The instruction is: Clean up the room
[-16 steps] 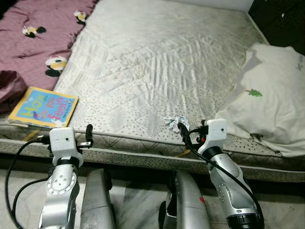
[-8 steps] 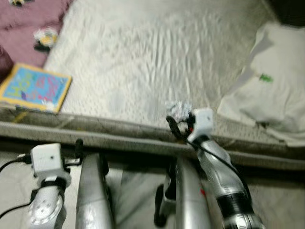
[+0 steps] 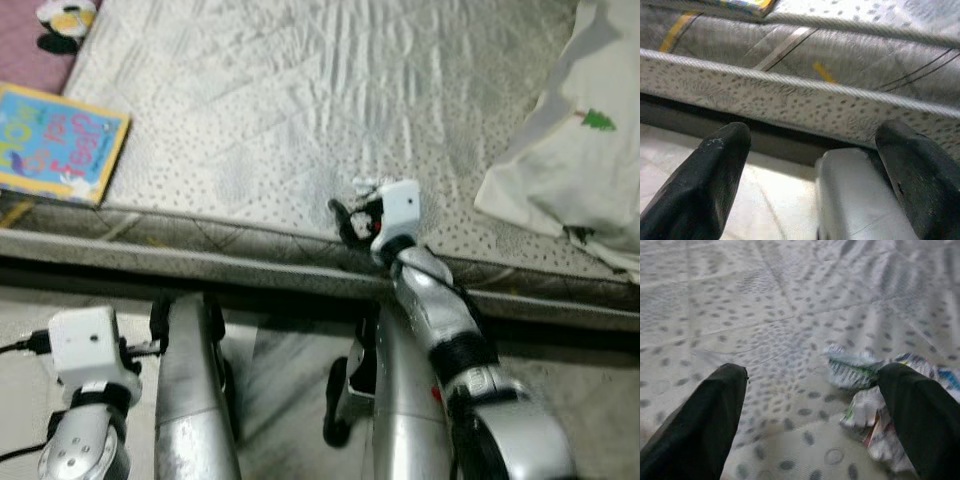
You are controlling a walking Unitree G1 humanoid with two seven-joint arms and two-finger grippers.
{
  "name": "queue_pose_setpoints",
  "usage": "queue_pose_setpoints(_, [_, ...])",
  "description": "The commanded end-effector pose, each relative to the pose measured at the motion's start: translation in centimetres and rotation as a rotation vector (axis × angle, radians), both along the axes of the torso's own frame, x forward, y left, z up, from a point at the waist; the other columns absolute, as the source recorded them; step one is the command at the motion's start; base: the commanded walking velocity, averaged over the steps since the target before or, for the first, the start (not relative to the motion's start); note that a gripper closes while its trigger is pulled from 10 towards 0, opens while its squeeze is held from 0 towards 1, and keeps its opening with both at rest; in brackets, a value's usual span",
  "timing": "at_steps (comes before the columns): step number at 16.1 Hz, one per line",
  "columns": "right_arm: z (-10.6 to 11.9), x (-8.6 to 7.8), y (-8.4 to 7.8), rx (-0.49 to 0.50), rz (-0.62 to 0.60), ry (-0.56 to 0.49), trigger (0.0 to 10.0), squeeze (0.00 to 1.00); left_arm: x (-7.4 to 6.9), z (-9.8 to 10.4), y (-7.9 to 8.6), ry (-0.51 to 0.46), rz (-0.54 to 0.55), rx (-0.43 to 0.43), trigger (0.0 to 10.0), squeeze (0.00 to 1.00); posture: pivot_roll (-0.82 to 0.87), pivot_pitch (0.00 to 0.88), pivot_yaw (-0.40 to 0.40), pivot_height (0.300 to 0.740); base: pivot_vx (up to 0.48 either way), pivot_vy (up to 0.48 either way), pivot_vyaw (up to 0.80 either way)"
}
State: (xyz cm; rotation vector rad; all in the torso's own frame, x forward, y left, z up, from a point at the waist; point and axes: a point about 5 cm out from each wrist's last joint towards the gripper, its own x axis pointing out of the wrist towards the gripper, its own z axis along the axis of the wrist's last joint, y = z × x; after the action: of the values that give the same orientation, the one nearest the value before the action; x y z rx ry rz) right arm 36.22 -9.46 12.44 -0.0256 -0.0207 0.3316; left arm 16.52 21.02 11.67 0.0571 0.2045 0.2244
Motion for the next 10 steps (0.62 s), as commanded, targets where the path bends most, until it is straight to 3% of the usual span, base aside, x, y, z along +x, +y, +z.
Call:
queue_pose_setpoints(1, [-0.3, 0.2, -0.2, -0.003, -0.032, 0.002, 10.0, 0.0, -0.4, 0.0, -0.4, 0.017, -0.011, 0.004, 10.0, 0.0, 0.26, 0.346, -0.133, 0.505, 0.0, 0.0, 0.0])
queue_pose_setpoints(5, [1.3, 1.6, 0.0, 0.039, -0.105, -0.036, 10.0, 0.0, 0.0, 0.3, -1.1, 0.011, -0.038, 0.009, 10.0, 0.0, 0.27, 0.338, -0.141, 0.505, 0.0, 0.0, 0.0])
queue_pose_setpoints(10, [1.5, 2.1, -0.3, 0.038, -0.199, -0.03, 10.0, 0.0, 0.0, 0.3, -1.0, 0.011, -0.033, 0.014, 10.0, 0.0, 0.27, 0.334, -0.147, 0.505, 0.0, 0.0, 0.0])
